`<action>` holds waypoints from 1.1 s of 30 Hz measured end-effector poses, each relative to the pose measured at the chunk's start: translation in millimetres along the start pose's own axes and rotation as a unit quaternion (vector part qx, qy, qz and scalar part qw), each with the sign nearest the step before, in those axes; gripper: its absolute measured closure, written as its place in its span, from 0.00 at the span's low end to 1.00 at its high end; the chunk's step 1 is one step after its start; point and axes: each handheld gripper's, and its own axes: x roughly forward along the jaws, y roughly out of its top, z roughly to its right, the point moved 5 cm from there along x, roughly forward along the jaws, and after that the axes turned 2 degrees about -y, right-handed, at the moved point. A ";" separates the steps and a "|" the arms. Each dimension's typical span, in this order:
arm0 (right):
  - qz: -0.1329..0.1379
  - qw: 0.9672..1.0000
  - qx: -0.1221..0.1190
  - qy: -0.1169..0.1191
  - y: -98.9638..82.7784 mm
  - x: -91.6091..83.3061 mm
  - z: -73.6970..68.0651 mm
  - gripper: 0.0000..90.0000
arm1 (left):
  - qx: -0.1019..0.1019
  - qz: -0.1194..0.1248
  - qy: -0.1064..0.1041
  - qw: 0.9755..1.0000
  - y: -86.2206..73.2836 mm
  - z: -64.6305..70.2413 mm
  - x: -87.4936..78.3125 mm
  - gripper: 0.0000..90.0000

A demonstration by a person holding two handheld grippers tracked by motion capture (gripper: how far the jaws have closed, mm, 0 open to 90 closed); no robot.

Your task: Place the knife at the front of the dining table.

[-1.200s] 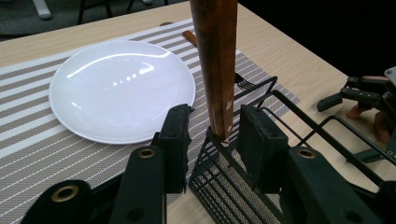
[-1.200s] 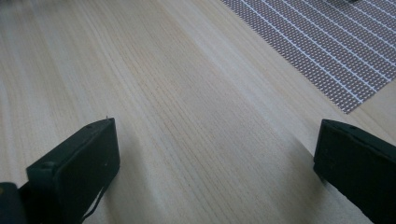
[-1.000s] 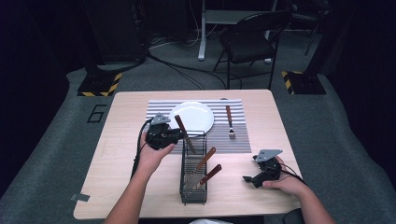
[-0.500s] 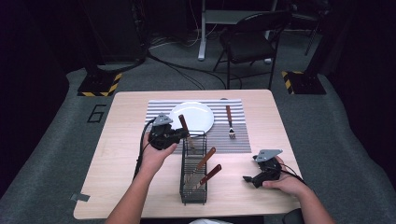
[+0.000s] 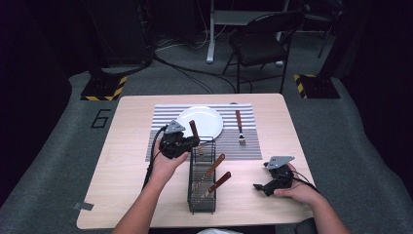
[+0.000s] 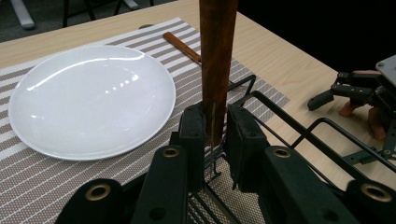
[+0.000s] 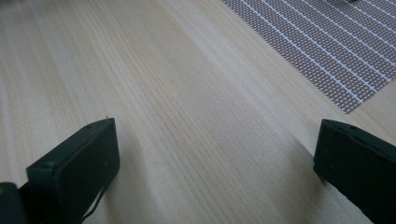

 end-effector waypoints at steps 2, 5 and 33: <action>0.000 1.000 0.001 0.000 0.0 0.0 -0.1 0.00 | 0.000 0.000 0.002 1.000 -0.8 0.3 1.2 0.86; 0.000 1.000 0.000 0.000 0.0 0.0 0.0 0.00 | -0.004 0.001 -0.002 1.000 -2.3 -0.4 2.5 0.86; 0.001 1.000 -0.003 0.000 0.1 0.1 0.5 0.00 | 0.009 0.023 -0.010 1.000 7.7 9.0 -17.3 0.89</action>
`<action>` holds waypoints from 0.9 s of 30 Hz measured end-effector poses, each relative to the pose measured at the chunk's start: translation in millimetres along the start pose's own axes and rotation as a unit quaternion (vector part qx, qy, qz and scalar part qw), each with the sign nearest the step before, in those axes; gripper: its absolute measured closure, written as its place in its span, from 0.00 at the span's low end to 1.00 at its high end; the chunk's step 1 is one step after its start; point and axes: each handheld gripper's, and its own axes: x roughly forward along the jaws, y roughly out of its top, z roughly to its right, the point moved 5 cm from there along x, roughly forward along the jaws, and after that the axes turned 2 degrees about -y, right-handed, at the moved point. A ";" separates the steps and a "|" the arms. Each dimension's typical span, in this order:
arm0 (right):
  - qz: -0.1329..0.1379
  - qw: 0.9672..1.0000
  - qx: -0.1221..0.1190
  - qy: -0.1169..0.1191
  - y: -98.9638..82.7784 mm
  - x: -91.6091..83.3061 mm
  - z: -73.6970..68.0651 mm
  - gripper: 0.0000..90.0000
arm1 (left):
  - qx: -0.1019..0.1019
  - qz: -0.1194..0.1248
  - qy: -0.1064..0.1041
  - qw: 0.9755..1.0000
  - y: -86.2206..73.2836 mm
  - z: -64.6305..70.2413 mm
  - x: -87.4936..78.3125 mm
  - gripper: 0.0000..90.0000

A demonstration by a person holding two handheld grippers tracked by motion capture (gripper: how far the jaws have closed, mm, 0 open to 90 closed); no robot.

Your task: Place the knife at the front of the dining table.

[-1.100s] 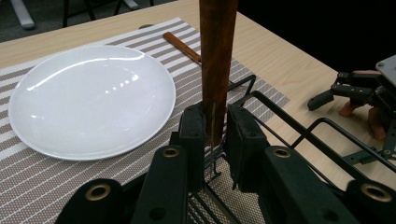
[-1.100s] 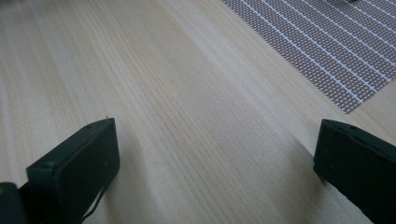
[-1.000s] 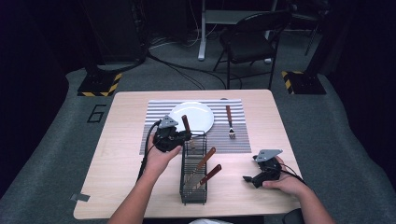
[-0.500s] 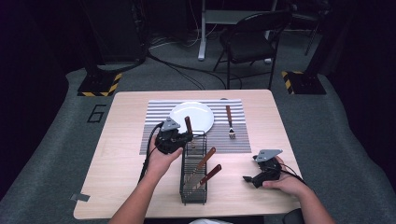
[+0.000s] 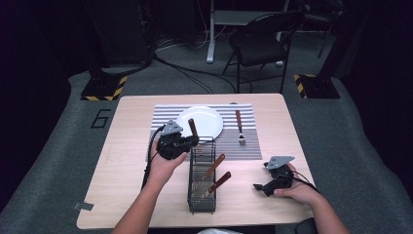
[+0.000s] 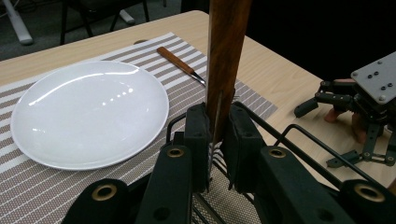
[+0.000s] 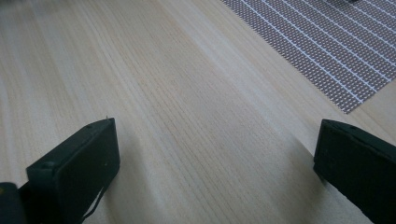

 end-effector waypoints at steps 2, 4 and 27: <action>0.000 1.000 0.000 0.000 0.0 0.0 0.0 0.00 | 0.000 0.004 -0.003 1.000 2.0 1.1 -2.3 0.89; 0.000 1.000 0.000 0.000 0.0 0.0 0.0 0.00 | -0.003 0.005 -0.004 1.000 4.1 2.4 -5.5 0.89; 0.000 1.000 0.000 0.000 0.0 0.0 0.0 0.00 | 0.004 0.069 -0.009 0.998 33.7 11.4 -54.3 0.89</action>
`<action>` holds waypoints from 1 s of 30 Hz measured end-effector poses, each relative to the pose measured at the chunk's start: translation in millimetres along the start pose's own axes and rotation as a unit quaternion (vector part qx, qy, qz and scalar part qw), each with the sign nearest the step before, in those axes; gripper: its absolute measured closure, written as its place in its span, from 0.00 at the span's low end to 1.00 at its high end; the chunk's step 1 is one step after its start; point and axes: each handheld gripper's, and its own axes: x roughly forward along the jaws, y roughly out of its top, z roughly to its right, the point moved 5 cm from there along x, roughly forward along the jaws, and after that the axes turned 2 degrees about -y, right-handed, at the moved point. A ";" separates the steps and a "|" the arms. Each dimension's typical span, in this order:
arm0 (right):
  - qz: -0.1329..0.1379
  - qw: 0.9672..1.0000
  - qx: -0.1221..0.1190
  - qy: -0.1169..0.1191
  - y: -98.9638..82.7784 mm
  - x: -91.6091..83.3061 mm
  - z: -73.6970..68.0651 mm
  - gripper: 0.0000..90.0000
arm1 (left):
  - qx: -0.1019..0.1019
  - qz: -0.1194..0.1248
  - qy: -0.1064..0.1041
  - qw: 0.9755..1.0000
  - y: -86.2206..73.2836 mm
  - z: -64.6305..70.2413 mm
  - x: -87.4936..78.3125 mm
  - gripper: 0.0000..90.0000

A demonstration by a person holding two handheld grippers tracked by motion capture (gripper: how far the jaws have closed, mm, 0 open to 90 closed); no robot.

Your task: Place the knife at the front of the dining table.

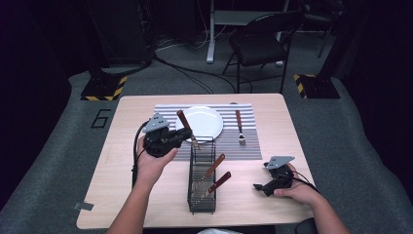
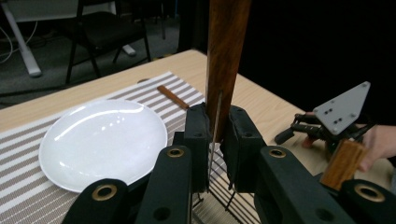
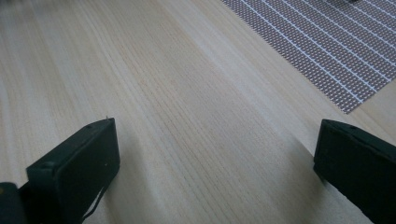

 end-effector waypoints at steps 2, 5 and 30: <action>0.000 1.000 0.000 0.000 0.0 0.0 0.0 0.00 | -0.001 0.005 -0.001 1.000 2.7 -0.3 -5.3 0.89; 0.000 1.000 0.002 0.000 -0.1 0.0 -0.3 0.00 | 0.001 0.011 0.001 1.000 6.1 -1.1 -12.8 0.89; -0.001 1.000 0.002 0.000 0.0 -0.1 -0.3 0.00 | 0.002 0.040 0.057 0.998 14.7 -23.0 -53.1 0.89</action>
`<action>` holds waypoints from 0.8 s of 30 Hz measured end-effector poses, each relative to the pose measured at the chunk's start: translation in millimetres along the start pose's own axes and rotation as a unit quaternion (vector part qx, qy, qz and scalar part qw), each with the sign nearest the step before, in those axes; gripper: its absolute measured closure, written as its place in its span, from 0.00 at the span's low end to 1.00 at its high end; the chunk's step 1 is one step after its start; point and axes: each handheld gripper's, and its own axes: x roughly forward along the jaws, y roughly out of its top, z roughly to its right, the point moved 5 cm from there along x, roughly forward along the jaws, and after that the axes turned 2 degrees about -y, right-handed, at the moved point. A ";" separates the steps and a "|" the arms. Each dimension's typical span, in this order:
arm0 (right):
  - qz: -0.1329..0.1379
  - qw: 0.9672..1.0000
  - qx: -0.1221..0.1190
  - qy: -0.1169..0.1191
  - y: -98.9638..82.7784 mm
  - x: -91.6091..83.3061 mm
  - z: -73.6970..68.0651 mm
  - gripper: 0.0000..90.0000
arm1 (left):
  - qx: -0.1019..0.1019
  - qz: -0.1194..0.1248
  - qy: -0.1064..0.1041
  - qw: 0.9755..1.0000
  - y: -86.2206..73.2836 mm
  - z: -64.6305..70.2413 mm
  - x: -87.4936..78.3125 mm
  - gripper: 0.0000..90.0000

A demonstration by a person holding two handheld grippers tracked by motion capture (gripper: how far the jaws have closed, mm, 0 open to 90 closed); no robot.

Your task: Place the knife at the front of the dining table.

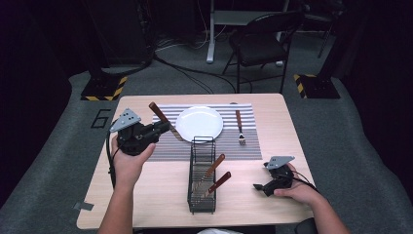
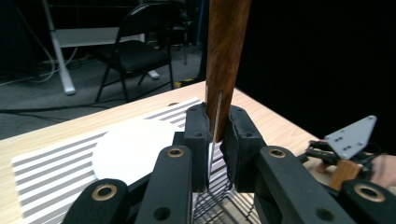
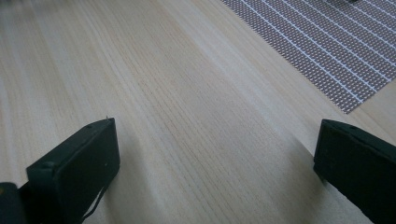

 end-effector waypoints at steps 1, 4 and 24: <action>0.000 1.000 0.000 0.000 0.0 0.0 0.0 0.00 | -0.001 -0.003 0.004 1.000 -1.4 -2.1 1.0 0.89; 0.000 1.000 0.000 0.000 0.0 0.0 0.0 0.00 | -0.007 -0.009 0.010 1.000 -5.1 -6.9 3.9 0.89; 0.000 1.000 0.000 0.000 0.0 0.0 0.0 0.00 | -0.039 -0.038 0.055 0.997 -30.8 -42.9 17.8 0.89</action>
